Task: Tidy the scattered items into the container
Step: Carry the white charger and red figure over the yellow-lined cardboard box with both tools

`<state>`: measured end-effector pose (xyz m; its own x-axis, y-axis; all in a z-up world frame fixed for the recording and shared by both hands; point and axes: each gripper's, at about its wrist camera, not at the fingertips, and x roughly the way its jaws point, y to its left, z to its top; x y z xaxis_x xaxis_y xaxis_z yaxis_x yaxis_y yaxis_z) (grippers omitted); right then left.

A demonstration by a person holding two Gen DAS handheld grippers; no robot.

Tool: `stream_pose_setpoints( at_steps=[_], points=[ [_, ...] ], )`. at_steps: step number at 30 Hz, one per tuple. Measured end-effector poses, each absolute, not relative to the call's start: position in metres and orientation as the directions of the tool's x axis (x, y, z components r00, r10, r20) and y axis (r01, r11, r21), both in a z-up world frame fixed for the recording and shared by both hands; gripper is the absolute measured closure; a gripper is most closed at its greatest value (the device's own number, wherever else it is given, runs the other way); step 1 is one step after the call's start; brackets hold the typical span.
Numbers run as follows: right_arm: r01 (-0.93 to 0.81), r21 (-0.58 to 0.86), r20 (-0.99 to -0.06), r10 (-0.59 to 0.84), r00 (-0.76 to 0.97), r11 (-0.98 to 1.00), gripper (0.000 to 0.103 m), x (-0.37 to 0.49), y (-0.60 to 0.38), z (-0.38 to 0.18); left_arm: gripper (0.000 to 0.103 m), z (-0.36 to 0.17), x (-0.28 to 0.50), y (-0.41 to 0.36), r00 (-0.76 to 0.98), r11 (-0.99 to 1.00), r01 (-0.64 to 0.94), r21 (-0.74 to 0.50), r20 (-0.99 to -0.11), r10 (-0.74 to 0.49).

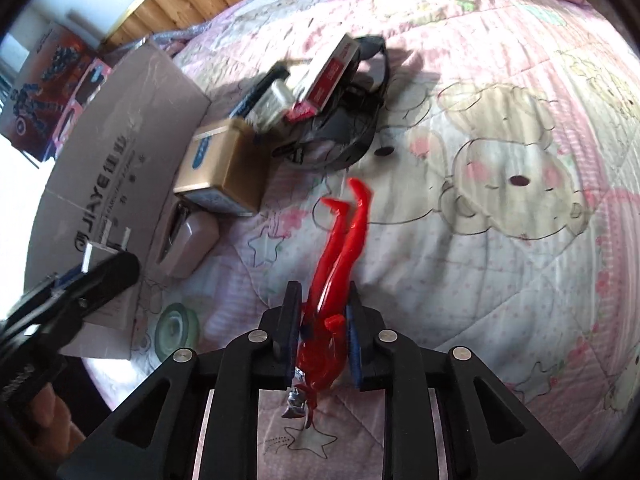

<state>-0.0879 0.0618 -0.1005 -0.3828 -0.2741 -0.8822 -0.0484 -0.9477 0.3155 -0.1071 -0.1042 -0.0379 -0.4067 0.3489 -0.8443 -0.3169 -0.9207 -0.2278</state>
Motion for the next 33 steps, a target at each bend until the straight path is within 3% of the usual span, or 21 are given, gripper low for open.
stream_pose_setpoints(
  at_steps=[2,5,17,33],
  points=[
    [-0.015,0.239,-0.894,-0.214,-0.394,-0.971,0.083,-0.086,0.051,-0.098,0.081,-0.032,-0.102,-0.106,-0.414,-0.92,-0.315,-0.231,-0.839,0.353],
    [-0.042,0.271,-0.883,-0.231,-0.409,-0.962,0.088,-0.08,0.057,-0.093,0.081,-0.024,-0.098,-0.111,-0.425,-0.92,-0.309,-0.241,-0.831,0.36],
    [-0.058,0.342,-0.813,-0.264,-0.518,-0.938,0.088,-0.055,0.059,-0.03,0.08,0.014,-0.077,-0.122,-0.474,-0.915,-0.318,-0.248,-0.794,0.381],
    [0.072,0.276,-0.773,-0.265,-0.576,-0.959,0.088,-0.043,-0.009,0.041,0.08,0.053,-0.065,-0.165,-0.55,-0.933,-0.278,-0.229,-0.758,0.35]
  ],
)
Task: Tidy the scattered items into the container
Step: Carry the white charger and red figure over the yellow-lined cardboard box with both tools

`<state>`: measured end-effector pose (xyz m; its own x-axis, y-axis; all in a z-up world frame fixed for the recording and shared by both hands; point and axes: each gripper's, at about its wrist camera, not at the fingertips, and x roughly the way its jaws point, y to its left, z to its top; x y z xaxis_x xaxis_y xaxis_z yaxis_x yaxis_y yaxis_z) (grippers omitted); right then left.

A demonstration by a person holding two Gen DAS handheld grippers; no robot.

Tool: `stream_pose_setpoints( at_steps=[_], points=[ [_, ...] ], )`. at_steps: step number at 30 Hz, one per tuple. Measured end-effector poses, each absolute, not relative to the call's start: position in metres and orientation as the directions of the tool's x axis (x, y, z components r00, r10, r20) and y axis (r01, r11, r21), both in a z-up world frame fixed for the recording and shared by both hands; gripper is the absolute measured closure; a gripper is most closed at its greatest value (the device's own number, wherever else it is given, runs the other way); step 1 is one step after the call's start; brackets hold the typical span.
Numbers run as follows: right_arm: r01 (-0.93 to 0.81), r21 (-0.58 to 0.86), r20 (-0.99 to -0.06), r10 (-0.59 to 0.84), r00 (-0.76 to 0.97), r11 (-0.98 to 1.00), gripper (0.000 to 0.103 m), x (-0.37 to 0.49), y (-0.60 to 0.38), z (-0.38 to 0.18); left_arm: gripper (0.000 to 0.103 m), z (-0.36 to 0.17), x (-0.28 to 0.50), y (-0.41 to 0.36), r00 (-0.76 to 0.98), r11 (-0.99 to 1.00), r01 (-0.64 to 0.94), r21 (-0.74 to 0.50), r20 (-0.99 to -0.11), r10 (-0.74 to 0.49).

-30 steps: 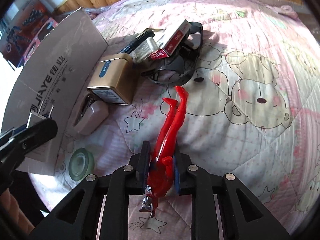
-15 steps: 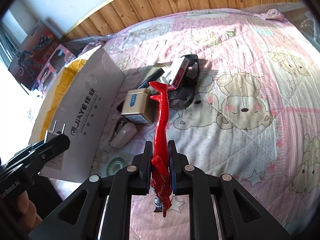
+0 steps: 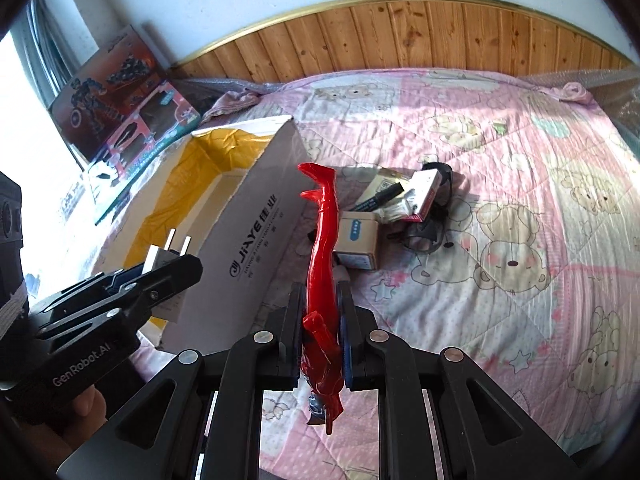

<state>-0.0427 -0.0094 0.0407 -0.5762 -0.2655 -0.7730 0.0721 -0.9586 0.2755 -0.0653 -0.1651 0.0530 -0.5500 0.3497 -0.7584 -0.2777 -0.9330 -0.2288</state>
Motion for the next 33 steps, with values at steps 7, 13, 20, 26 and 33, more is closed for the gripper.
stream_pose_setpoints(
  at_steps=[7,13,20,26,33],
  points=[
    [0.127,0.243,-0.767,-0.27,-0.582,-0.962,0.088,-0.049,-0.041,0.056,0.08,0.062,-0.068,-0.187,-0.574,-0.943,-0.243,-0.226,-0.75,0.328],
    [0.16,0.226,-0.762,-0.276,-0.586,-0.961,0.088,-0.054,-0.062,0.067,0.08,0.068,-0.072,-0.206,-0.588,-0.945,-0.218,-0.244,-0.74,0.327],
    [0.203,0.208,-0.759,-0.289,-0.583,-0.957,0.088,-0.064,-0.088,0.076,0.08,0.071,-0.079,-0.228,-0.602,-0.949,-0.183,-0.258,-0.733,0.316],
    [0.242,0.193,-0.764,-0.3,-0.572,-0.951,0.087,-0.076,-0.114,0.078,0.08,0.069,-0.085,-0.248,-0.608,-0.952,-0.151,-0.267,-0.734,0.303],
    [0.286,0.175,-0.772,-0.311,-0.554,-0.942,0.087,-0.091,-0.141,0.076,0.08,0.065,-0.093,-0.272,-0.613,-0.957,-0.103,-0.272,-0.74,0.277]
  ],
)
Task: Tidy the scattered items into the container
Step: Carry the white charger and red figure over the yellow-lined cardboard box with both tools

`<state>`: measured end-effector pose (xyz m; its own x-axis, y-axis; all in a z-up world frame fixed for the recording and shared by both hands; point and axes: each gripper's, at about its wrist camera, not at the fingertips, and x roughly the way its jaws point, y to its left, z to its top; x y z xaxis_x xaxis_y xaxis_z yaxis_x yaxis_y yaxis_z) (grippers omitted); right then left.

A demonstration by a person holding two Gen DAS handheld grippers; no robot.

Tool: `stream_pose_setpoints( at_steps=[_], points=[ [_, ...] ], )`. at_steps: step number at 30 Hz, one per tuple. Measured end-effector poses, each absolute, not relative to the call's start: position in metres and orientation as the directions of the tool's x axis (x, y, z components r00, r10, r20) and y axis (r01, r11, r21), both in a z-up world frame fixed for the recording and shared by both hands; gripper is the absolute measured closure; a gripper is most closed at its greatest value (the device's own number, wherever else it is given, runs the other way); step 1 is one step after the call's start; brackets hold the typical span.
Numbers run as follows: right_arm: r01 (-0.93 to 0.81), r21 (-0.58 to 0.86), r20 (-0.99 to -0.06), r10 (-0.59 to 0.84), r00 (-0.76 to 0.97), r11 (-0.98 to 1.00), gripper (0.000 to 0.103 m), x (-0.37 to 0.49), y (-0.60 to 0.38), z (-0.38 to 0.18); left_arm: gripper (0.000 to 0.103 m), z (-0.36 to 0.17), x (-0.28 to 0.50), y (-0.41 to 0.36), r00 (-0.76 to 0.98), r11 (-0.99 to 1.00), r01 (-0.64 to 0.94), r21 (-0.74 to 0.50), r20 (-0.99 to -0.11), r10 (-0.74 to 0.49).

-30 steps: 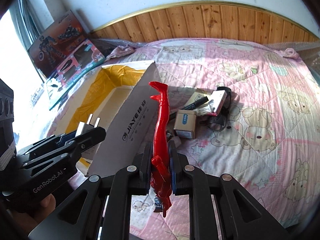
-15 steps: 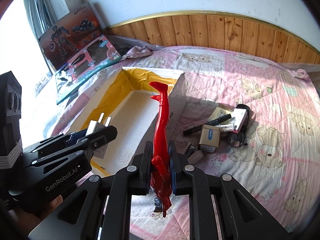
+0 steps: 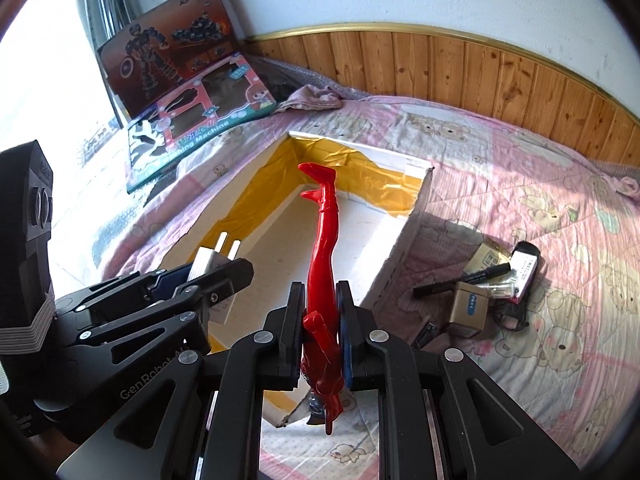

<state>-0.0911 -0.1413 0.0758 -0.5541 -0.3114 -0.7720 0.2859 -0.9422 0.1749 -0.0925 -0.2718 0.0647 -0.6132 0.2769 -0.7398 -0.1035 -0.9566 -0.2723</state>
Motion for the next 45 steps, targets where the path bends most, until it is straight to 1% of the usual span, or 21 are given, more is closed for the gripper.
stream_pose_setpoints(
  at_steps=[8,16,30,45],
  points=[
    [0.321,0.148,-0.793,-0.306,-0.526,-0.935,0.087,-0.11,-0.167,0.065,0.08,0.054,-0.104,-0.296,-0.606,-0.959,-0.043,-0.28,-0.756,0.248],
    [0.32,0.117,-0.822,-0.273,-0.5,-0.94,0.087,-0.127,-0.182,0.051,0.08,0.043,-0.116,-0.312,-0.589,-0.96,-0.004,-0.279,-0.775,0.228],
    [0.307,0.079,-0.846,-0.227,-0.483,-0.948,0.087,-0.151,-0.191,0.039,0.08,0.036,-0.138,-0.318,-0.571,-0.966,-0.004,-0.258,-0.792,0.214],
    [0.287,0.084,-0.856,-0.216,-0.469,-0.954,0.087,-0.18,-0.191,0.026,0.08,0.029,-0.172,-0.311,-0.552,-0.977,-0.02,-0.212,-0.813,0.188]
  ],
)
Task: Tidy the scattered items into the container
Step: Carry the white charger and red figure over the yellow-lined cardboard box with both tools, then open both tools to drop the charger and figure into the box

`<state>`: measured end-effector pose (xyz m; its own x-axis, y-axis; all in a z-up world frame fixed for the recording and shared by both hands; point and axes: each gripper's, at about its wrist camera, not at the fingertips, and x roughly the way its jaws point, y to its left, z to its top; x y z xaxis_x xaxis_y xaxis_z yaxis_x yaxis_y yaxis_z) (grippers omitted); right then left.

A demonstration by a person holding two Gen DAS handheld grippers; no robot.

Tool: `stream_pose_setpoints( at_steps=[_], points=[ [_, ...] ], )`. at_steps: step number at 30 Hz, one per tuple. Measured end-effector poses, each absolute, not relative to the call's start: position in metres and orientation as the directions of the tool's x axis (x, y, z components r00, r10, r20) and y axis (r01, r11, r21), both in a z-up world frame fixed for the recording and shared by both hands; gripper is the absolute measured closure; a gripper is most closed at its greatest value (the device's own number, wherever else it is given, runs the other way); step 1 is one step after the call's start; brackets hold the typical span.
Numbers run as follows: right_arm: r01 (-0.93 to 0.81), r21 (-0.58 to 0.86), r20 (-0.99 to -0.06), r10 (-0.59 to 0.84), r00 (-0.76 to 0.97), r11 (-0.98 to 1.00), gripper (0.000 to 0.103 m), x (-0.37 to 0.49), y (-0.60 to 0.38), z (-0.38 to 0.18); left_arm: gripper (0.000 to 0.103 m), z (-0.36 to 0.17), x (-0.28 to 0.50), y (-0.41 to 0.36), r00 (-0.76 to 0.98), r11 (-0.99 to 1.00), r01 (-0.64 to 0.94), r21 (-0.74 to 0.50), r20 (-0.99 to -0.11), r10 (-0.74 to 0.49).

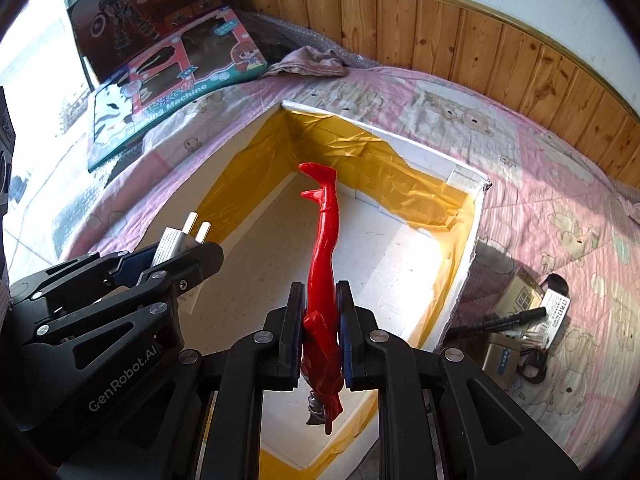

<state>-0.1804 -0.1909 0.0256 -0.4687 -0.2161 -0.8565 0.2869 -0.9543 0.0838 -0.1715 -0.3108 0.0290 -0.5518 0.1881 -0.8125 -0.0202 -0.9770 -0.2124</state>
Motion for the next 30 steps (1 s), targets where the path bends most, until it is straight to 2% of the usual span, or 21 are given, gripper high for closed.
stream_pose_setpoints(
  at_steps=[30],
  points=[
    [0.238,0.105,-0.888,-0.199,-0.415,-0.965,0.087,-0.224,-0.179,-0.008,0.08,0.0,-0.23,-0.294,-0.472,-0.991,-0.055,-0.123,-0.871,0.135]
  ],
)
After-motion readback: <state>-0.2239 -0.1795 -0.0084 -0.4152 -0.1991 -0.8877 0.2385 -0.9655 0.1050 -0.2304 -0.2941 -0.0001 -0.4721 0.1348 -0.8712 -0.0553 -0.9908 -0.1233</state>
